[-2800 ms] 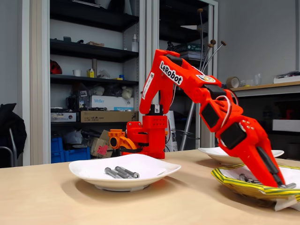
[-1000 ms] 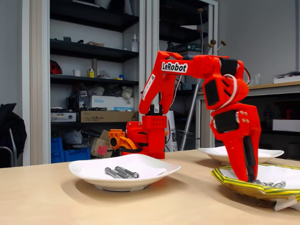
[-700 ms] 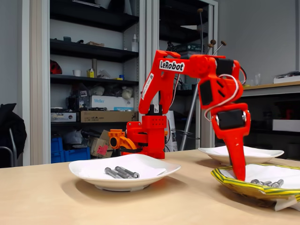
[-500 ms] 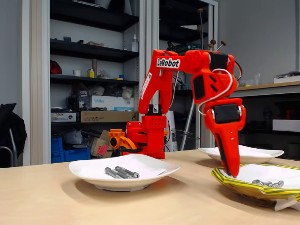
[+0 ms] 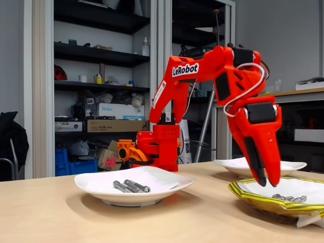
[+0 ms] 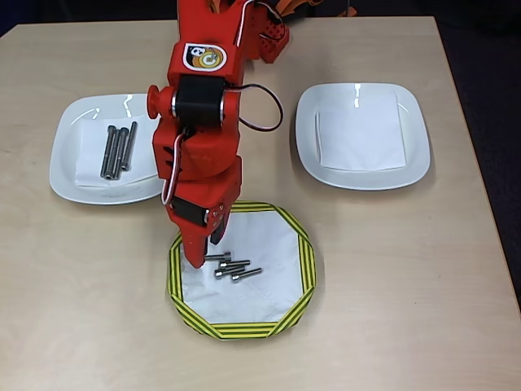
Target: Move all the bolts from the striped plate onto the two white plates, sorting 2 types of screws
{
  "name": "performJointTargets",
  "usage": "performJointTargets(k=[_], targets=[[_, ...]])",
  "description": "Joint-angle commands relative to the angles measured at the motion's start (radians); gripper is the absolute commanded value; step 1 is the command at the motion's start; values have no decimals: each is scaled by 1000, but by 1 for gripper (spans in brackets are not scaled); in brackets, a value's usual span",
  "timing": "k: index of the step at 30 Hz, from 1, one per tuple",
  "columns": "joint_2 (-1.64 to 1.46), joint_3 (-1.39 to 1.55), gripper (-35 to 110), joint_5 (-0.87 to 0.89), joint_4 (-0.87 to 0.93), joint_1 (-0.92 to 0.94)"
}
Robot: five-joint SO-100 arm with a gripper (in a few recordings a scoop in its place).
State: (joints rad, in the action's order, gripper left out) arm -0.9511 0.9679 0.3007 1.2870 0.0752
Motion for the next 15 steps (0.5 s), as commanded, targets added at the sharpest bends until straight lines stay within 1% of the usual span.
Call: performJointTargets(k=[1, 15], targets=[[-8, -40, 14, 5, 5, -11], [57, -25, 10, 43, -31, -32]])
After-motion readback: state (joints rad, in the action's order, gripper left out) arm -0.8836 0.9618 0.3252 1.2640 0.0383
